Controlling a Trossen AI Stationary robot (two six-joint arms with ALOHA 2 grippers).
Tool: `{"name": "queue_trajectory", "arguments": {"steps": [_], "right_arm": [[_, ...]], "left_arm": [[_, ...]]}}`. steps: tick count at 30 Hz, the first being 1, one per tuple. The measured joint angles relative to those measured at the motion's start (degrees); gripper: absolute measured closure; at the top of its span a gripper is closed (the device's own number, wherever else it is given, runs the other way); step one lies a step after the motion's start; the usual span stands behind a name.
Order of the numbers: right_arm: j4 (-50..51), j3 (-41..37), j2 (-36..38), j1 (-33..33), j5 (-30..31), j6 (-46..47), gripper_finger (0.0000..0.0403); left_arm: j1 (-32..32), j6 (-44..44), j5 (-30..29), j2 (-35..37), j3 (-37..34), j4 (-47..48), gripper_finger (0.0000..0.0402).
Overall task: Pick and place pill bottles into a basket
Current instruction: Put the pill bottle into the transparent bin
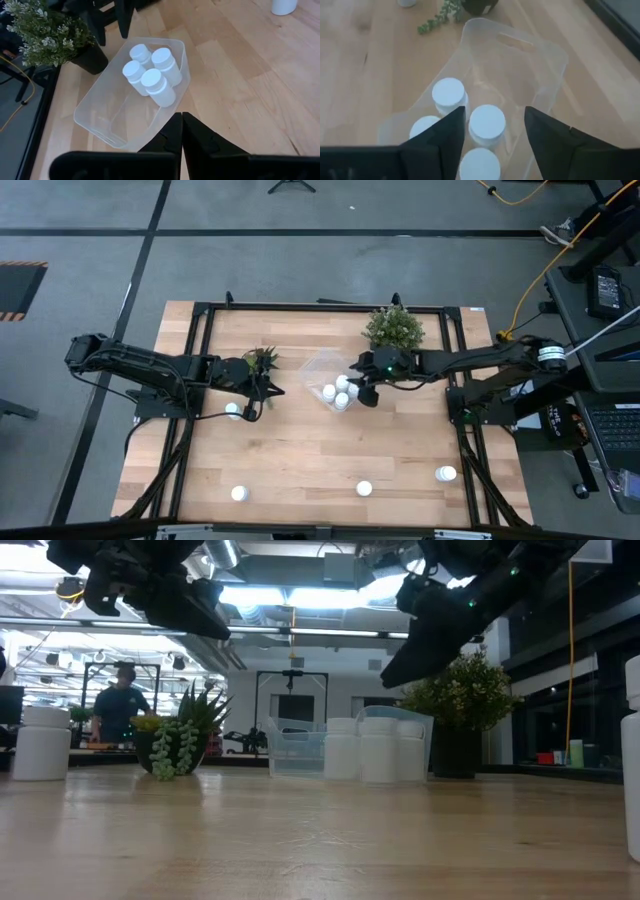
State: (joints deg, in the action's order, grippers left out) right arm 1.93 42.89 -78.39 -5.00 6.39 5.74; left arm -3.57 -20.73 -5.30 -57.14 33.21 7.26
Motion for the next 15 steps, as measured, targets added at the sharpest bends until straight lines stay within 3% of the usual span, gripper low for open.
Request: {"name": "queue_trajectory", "arguments": {"steps": [4,11,15], "right_arm": [[2.5,0.0,2.2,1.2,0.1,-0.9,0.0245],[4.6,0.0,6.3,4.9,0.3,-2.4,0.0382],[6.4,0.0,7.6,9.0,0.1,-1.5,0.0392]], "left_arm": [[0.0,0.0,0.0,0.0,0.0,0.0,0.0394],[-0.1,0.0,0.0,0.0,0.0,0.2,0.0393],[-0.1,0.0,0.0,0.0,0.0,0.2,0.0389]]}}
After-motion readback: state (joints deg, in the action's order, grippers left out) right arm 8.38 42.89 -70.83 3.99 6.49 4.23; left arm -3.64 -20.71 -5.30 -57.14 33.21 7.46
